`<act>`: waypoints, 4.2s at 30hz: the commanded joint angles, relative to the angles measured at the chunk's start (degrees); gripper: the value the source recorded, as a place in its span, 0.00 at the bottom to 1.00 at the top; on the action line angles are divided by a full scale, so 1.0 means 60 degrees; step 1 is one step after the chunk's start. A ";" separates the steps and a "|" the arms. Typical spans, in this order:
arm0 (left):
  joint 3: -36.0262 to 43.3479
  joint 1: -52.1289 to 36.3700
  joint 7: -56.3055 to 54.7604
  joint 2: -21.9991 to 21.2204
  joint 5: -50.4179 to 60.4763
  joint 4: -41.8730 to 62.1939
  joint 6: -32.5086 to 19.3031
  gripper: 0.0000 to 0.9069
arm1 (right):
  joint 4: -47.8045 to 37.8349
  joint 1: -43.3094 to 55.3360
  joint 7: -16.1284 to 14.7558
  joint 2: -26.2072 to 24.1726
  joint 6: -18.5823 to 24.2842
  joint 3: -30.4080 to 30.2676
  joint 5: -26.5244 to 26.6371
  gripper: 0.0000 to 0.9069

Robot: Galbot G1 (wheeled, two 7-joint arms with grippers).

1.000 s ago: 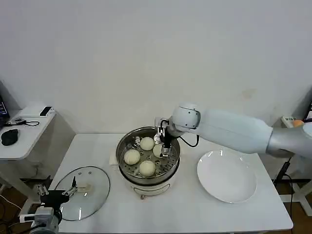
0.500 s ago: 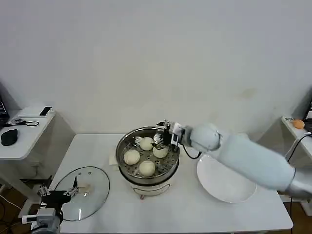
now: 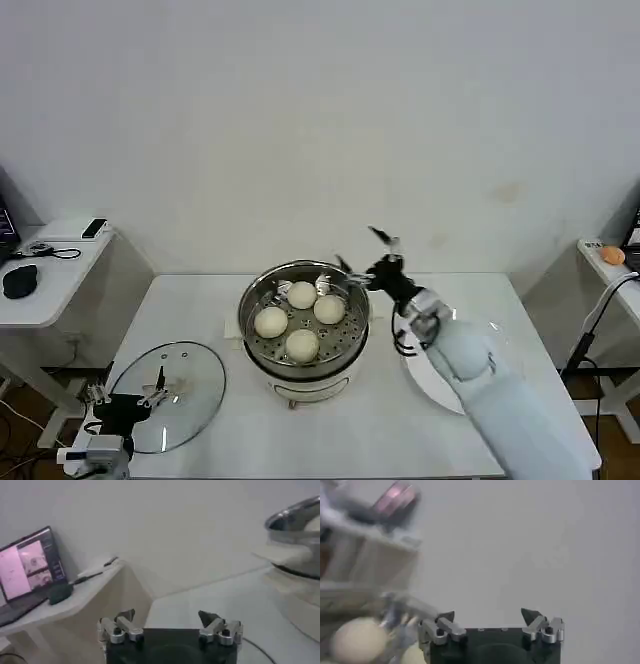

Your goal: Take steamed baozi put them in steamer then cover it.

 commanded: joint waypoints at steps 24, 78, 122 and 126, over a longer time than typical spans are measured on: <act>0.0849 -0.0148 -0.0188 0.1723 1.0659 0.2245 -0.1266 1.00 | 0.1718 -0.6959 -0.0349 0.2804 0.1306 0.6711 0.0193 1.00; 0.1663 -0.1989 0.0065 0.2102 1.0487 0.4405 -0.1120 0.00 | 0.1893 -0.7566 -0.0454 0.3631 0.1607 0.6543 -0.0551 1.00; 0.1181 -0.1773 0.1276 0.2292 1.0090 -0.0773 0.1153 0.00 | 0.1785 -0.7588 -0.0646 0.3602 0.1867 0.5891 -0.1288 1.00; 0.1759 -0.2386 0.1745 0.2501 1.0128 -0.0903 0.1543 0.00 | 0.1761 -0.7611 -0.0655 0.3633 0.1870 0.5905 -0.1332 1.00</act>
